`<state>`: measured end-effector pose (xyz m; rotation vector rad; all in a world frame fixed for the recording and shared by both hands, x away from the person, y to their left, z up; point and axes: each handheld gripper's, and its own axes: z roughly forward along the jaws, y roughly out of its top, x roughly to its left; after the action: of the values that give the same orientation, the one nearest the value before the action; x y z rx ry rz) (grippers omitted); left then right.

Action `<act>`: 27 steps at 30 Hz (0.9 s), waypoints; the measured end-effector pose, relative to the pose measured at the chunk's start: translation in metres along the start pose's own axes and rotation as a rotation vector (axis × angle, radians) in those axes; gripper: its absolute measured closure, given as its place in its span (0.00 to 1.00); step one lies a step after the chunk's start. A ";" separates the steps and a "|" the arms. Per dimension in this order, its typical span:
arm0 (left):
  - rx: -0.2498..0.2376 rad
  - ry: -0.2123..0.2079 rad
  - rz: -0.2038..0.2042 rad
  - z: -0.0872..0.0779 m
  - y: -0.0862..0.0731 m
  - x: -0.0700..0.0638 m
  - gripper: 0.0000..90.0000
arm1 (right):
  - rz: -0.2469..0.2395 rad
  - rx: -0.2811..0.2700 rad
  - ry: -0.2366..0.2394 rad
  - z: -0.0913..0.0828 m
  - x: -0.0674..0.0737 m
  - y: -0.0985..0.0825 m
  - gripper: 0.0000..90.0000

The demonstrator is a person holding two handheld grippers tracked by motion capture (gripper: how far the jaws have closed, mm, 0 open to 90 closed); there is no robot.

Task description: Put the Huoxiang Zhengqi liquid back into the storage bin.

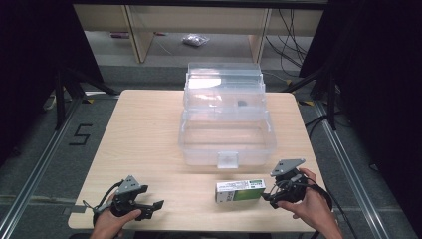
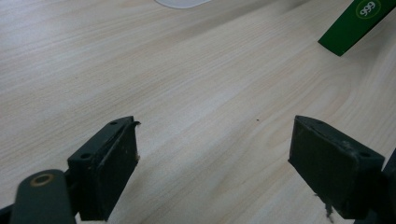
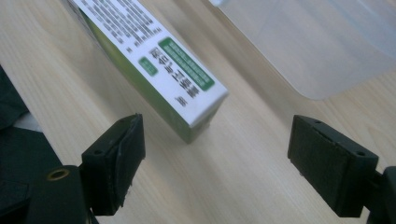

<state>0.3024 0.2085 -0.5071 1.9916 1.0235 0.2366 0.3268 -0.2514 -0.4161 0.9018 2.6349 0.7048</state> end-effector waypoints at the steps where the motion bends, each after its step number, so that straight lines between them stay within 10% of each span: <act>1: -0.001 0.001 0.000 0.000 0.000 0.000 0.17 | 0.001 0.005 0.000 -0.001 0.001 0.002 0.22; 27: 0.001 0.004 0.006 -0.001 0.000 0.000 0.17 | -0.213 0.117 0.124 0.035 0.022 0.066 0.25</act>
<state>0.3019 0.2089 -0.5063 1.9963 1.0205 0.2438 0.3571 -0.1793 -0.4133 0.6105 2.8517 0.5751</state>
